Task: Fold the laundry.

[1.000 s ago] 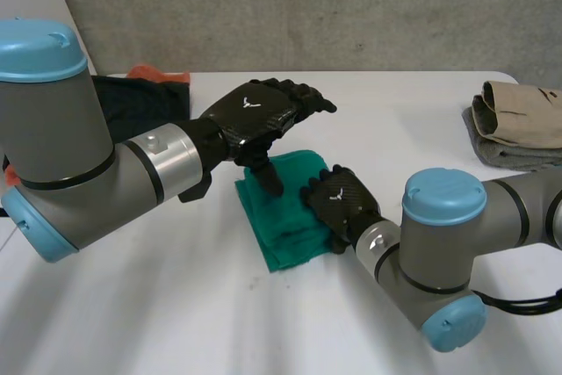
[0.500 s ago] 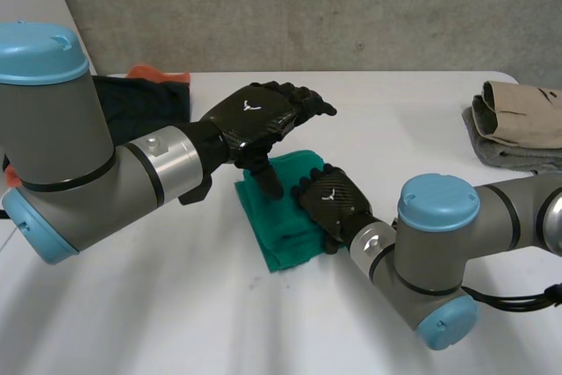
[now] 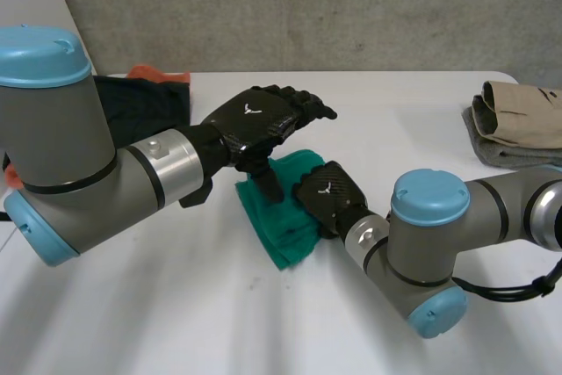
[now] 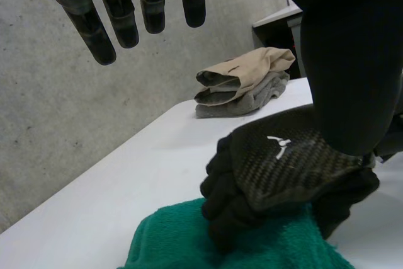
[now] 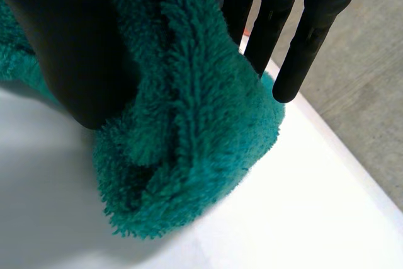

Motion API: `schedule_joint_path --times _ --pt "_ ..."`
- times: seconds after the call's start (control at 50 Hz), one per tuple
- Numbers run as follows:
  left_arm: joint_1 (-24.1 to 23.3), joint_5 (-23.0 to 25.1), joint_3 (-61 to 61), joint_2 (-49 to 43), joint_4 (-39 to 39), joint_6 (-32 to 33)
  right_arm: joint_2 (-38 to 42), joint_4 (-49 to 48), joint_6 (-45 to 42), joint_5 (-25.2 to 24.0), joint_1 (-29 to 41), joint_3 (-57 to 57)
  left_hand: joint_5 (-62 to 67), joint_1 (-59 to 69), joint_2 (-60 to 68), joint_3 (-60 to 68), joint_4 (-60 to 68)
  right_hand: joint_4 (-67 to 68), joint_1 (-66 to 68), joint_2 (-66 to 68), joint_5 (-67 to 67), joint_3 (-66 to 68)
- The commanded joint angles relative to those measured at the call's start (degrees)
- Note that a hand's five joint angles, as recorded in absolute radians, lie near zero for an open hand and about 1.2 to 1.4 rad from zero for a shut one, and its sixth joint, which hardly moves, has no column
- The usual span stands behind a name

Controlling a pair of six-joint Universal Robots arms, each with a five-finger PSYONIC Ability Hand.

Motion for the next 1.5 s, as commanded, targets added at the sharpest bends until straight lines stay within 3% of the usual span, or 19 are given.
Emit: schedule_joint_path --times 0.02,0.1,0.16,0.26,0.44,0.66,0.76,0.9,1.0,1.08,1.22,1.32,1.38,1.4,1.46,1.5 --pt "0.1 0.0 0.0 0.0 0.0 0.0 0.2 -0.6 0.3 -0.1 0.0 -2.4 -1.8 0.0 -0.6 -0.9 -0.5 -2.6 -0.4 -2.5 -0.3 -2.6" --pt "0.1 0.0 -0.2 0.0 0.0 -0.1 1.3 -0.6 0.1 -0.2 0.0 -2.8 -1.8 0.0 -0.6 -0.9 -0.5 -7.7 -5.5 -7.6 -5.4 -7.7" --pt "0.1 0.0 -0.5 0.1 0.0 0.0 1.7 -0.7 0.0 0.0 0.0 -2.8 -1.8 0.0 -0.6 -0.9 -0.5 -1.5 0.7 -1.4 0.8 -1.5" --pt "0.6 0.0 -0.8 0.1 0.0 0.0 2.8 -0.7 0.2 0.0 0.0 -4.4 -1.6 0.2 -0.5 -0.7 -0.4 37.1 39.3 37.2 39.4 37.1" --pt "0.7 -0.3 0.2 0.7 0.1 -0.1 -0.6 -1.3 1.3 0.2 -3.6 -10.5 -1.8 0.0 -0.6 -0.9 -0.5 37.2 39.4 37.3 39.4 37.2" --pt "0.6 -0.5 2.2 3.6 2.9 -1.7 -3.5 -8.8 6.6 -0.6 -19.4 -23.3 -1.4 0.4 -0.3 -0.5 -0.2 37.2 39.4 37.3 39.4 37.2" --pt "0.4 -0.4 2.6 3.9 3.6 -3.4 -2.3 -12.5 12.0 -3.2 -29.6 -27.6 -1.4 0.4 -0.3 -0.5 -0.2 37.2 39.4 37.3 39.4 37.2" --pt "0.0 -0.3 2.6 3.7 4.0 -3.5 8.2 -13.3 18.1 -9.7 -41.3 -35.4 -1.3 0.5 -0.1 -0.4 0.0 37.2 39.4 37.3 39.4 37.2" --pt "-0.1 -0.5 2.4 2.7 4.2 -3.6 18.5 -13.6 20.1 -18.5 -47.4 -37.6 -1.3 0.5 -0.1 -0.4 0.0 37.2 39.4 37.3 39.4 37.2" --pt "-1.0 -0.5 2.0 2.0 4.2 -3.6 22.1 -13.6 20.1 -23.2 -51.8 -36.8 -1.1 0.7 0.0 -0.2 0.1 37.2 39.4 37.3 39.4 37.2" --pt "-1.7 -0.5 1.7 1.9 4.2 -3.5 21.4 -13.6 20.1 -25.5 -56.1 -34.4 -1.1 0.7 0.0 -0.2 0.1 37.2 39.4 37.3 39.4 37.2" --pt "-1.9 -0.4 1.7 2.4 4.2 -3.6 16.6 -13.5 20.3 -27.4 -56.2 -31.4 -1.1 0.7 0.0 -0.2 0.1 37.2 39.4 37.3 39.4 37.2" --pt "-2.0 -0.4 1.7 2.6 4.2 -3.7 14.3 -13.5 20.3 -27.8 -56.1 -29.8 -1.3 0.5 -0.1 -0.4 0.0 20.8 23.0 20.9 23.1 20.8" --pt "-2.2 -0.4 1.7 2.6 4.2 -3.7 13.1 -13.5 20.3 -27.7 -56.1 -28.7 -1.3 0.5 -0.1 -0.4 0.0 -2.6 -0.4 -2.5 -0.3 -2.6" --pt "-3.0 -0.4 1.7 2.8 4.2 -3.7 11.3 -12.6 20.3 -27.5 -56.1 -26.6 -1.4 0.4 -0.3 -0.5 -0.2 -28.1 -25.9 -28.0 -25.9 -28.1" --pt "-3.4 -0.4 1.7 3.2 4.2 -3.7 10.4 -12.2 20.3 -27.4 -56.0 -25.4 -1.4 0.4 -0.3 -0.5 -0.2 -32.8 -30.6 -32.7 -30.6 -32.8"
